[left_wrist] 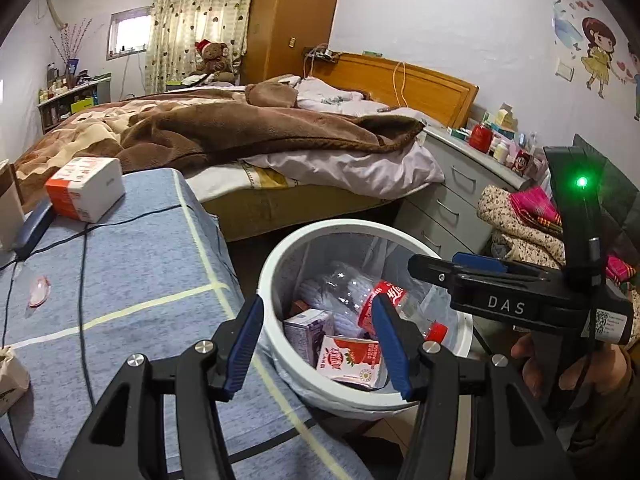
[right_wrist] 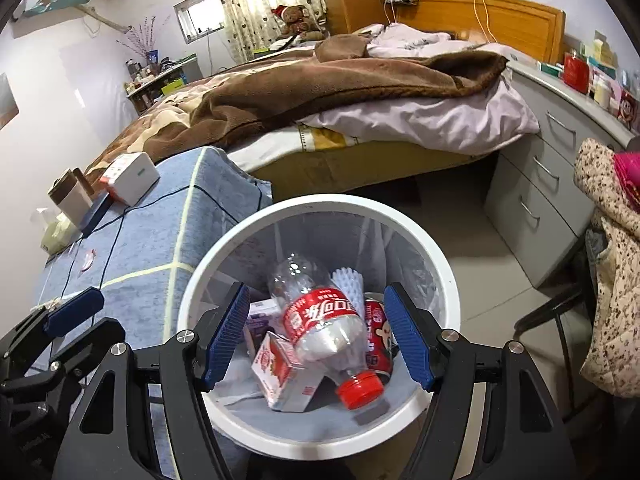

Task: Collect trash
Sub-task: 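Move both tools back over the bed toward the paper bag and cup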

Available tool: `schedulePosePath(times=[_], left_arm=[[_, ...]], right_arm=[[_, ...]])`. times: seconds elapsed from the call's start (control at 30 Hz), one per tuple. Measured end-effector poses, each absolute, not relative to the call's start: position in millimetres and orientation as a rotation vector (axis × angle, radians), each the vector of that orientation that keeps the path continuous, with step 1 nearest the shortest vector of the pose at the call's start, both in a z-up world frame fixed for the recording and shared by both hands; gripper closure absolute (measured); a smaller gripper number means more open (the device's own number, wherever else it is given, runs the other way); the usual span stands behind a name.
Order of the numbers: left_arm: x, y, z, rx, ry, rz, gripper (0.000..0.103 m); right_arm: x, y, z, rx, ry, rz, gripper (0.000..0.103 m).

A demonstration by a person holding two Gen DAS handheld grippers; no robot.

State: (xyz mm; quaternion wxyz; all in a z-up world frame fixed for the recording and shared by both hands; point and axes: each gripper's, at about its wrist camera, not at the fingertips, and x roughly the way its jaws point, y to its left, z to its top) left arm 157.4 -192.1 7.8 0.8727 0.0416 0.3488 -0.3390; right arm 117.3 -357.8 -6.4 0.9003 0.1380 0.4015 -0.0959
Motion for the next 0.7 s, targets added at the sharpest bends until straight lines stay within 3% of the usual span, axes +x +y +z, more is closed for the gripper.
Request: schedulePosePath(times=[0.7], left_arm=[[166.0, -79.9, 22.0, 0.030, 0.657, -0.513, 0.044]], right_arm=[[141.5, -275.4, 11.4, 0.229, 0.731, -0.051, 0.032]])
